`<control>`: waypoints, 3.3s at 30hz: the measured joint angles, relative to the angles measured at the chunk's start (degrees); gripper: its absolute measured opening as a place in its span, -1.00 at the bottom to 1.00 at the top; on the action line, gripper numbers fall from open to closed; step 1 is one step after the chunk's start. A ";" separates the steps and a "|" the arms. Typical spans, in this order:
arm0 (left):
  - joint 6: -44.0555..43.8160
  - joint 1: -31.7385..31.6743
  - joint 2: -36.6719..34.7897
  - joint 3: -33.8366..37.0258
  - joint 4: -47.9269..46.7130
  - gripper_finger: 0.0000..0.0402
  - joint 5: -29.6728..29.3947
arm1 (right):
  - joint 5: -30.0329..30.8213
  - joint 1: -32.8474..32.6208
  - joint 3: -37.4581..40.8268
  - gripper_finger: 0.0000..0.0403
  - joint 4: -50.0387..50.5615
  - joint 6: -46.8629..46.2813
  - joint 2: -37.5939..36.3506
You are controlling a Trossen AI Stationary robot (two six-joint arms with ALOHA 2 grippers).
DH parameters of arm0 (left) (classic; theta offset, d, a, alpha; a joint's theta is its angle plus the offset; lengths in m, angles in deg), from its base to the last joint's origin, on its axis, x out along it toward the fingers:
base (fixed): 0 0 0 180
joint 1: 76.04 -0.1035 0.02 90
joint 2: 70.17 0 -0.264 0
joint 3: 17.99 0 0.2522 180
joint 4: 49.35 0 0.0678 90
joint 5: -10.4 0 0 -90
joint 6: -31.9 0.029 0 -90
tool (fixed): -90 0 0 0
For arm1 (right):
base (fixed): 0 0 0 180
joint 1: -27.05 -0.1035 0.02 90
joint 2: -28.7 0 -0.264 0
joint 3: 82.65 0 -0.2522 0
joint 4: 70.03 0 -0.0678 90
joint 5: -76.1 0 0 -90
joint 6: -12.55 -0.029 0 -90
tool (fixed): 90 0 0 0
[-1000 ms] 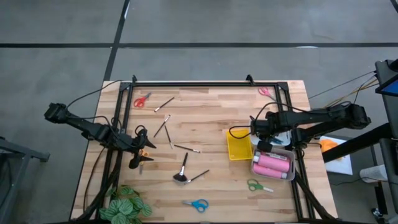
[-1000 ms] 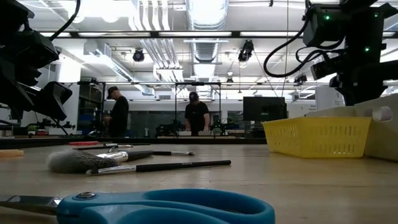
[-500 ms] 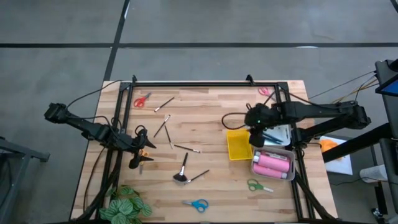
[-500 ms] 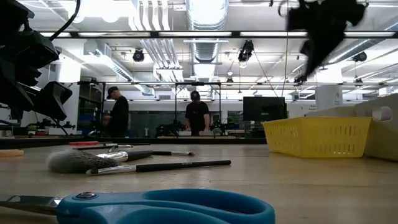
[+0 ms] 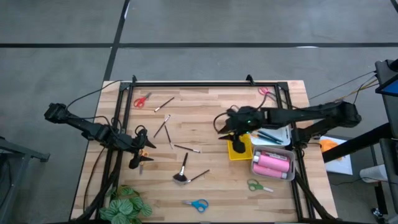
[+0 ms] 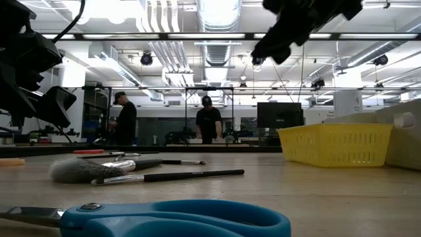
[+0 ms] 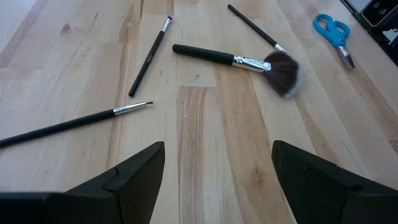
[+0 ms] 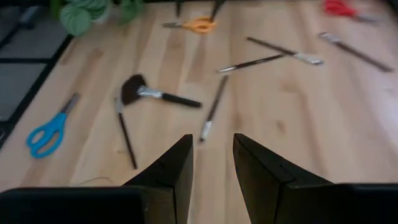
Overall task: Pick & Place Paint Supplies
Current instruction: Put the black paint brush into the white bin
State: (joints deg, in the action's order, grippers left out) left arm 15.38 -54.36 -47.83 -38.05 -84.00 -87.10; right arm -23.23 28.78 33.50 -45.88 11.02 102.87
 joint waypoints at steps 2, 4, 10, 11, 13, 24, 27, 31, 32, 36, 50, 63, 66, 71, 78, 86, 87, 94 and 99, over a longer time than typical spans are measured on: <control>0.01 -0.01 -0.01 0.00 0.00 0.50 -0.01 | -2.47 0.00 0.08 -0.44 -3.16 0.08 3.21; 0.00 0.00 0.01 0.00 0.00 0.50 -0.01 | -4.53 0.00 -0.29 -0.44 -4.72 0.26 6.26; 0.01 0.02 0.00 0.00 0.00 0.50 -0.01 | -7.62 -0.09 -4.19 -0.44 -5.26 5.34 14.80; 0.01 0.00 0.00 0.00 0.00 0.50 -0.01 | -7.64 -0.10 -4.60 -0.44 -5.21 7.71 16.18; 0.01 -0.01 -0.01 0.00 0.00 0.50 -0.01 | -7.65 -0.37 -5.35 -0.44 -5.16 11.89 19.01; 0.01 0.01 -0.01 0.00 0.00 0.50 -0.01 | -4.54 -8.75 -13.80 -0.44 -5.17 6.19 31.92; 0.00 0.00 -0.01 0.00 0.00 0.49 0.00 | -2.64 -10.02 -15.95 -0.44 -4.96 3.46 33.85; 0.01 -0.01 -0.01 0.00 -0.02 0.49 -0.01 | -2.57 -10.81 -17.61 -0.44 -4.77 -1.18 36.68; -0.01 0.00 -0.01 0.00 0.00 0.49 -0.01 | -2.60 -10.99 -17.91 -0.44 -4.88 -1.99 37.34; 0.01 -0.01 -0.05 0.00 0.02 0.49 -0.01 | -2.62 -11.96 -18.75 -0.44 -5.21 -4.01 39.56; 0.01 0.00 -0.01 0.00 0.00 0.49 -0.01 | -1.18 -15.99 -18.97 -0.44 -5.41 -9.02 40.96; 0.01 0.00 -0.01 0.00 0.00 0.49 -0.01 | 0.56 -16.33 -17.40 -0.44 -5.16 -7.04 41.18; 0.01 -0.01 -0.01 0.00 0.00 0.49 -0.01 | 0.55 -16.14 -17.07 -0.44 -5.05 -5.04 41.18; 0.01 0.00 -0.01 0.00 0.00 0.49 -0.01 | 4.54 -16.15 -16.28 -0.44 -3.94 1.20 41.03; 0.01 0.00 -0.01 0.00 0.00 0.49 -0.01 | 3.24 -16.11 -15.80 -0.44 -3.76 5.08 40.94; -0.01 -0.01 -0.01 0.00 0.00 0.49 -0.01 | 2.45 -16.05 -15.71 -0.65 -3.46 4.39 40.95; -0.01 0.00 -0.01 0.00 0.00 0.49 -0.01 | 2.49 -16.04 -15.69 -0.71 -3.45 4.18 40.94; 0.01 -0.01 -0.01 0.00 0.00 0.50 -0.01 | 3.30 -16.04 -15.67 -0.93 -3.26 2.68 40.94; 0.01 -0.01 -0.01 0.00 0.00 0.50 0.00 | 3.33 -16.04 -15.67 -0.93 -3.24 2.61 40.94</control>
State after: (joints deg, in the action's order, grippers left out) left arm 15.39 -54.37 -47.85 -38.05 -84.00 -87.10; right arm -19.90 12.74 17.83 -49.11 13.63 143.81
